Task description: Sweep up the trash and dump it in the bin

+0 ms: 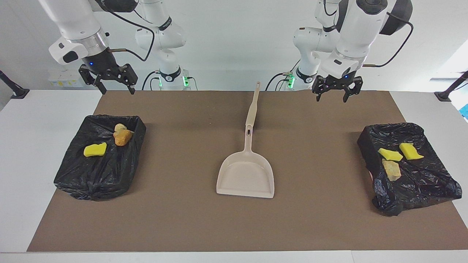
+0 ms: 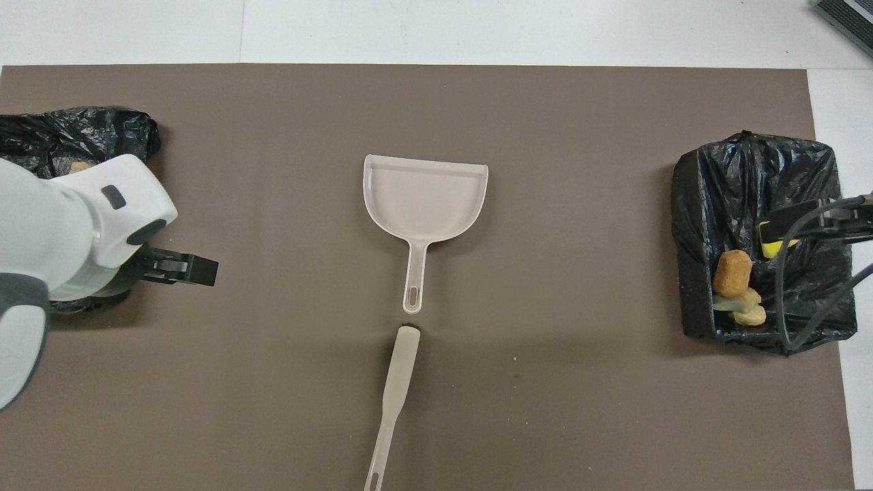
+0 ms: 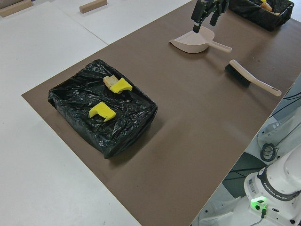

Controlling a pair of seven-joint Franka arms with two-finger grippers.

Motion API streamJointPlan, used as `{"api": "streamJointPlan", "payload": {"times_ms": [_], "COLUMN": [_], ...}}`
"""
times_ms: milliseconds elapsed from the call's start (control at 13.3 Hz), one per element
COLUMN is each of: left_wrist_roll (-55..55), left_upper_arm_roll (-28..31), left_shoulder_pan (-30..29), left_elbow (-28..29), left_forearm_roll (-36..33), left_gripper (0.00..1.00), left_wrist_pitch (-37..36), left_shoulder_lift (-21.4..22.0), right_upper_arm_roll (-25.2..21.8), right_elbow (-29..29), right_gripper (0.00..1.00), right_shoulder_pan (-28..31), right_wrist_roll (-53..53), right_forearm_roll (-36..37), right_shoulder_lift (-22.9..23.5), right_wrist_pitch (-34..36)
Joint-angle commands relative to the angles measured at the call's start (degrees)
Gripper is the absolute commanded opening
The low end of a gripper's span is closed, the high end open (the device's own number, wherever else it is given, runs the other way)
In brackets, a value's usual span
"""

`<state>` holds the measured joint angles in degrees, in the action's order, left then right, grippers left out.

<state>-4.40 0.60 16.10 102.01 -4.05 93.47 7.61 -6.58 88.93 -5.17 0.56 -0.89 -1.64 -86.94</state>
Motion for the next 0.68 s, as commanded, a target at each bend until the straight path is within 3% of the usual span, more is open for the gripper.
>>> {"api": "streamJointPlan", "payload": {"times_ms": [0, 601], "left_wrist_roll": [6.5, 15.5], "left_upper_arm_roll": [-0.2, 0.0], "left_shoulder_pan": [-3.5, -12.3], "left_elbow": [-6.7, -17.2], "left_forearm_roll": [0.8, 1.5], "left_gripper": [1.0, 1.0], "left_wrist_pitch": [-5.7, -11.6], "left_shoulder_lift": [-1.0, -6.7], "right_upper_arm_roll": [0.2, 0.2], "right_elbow": [1.5, 1.5], "right_gripper": [1.0, 1.0], "right_shoulder_pan": [0.4, 0.4], "right_wrist_roll": [0.2, 0.2], "right_forearm_roll": [-0.7, -0.7], "right_shoulder_lift": [-1.2, -1.2], "right_wrist_pitch": [-0.8, -0.8]}}
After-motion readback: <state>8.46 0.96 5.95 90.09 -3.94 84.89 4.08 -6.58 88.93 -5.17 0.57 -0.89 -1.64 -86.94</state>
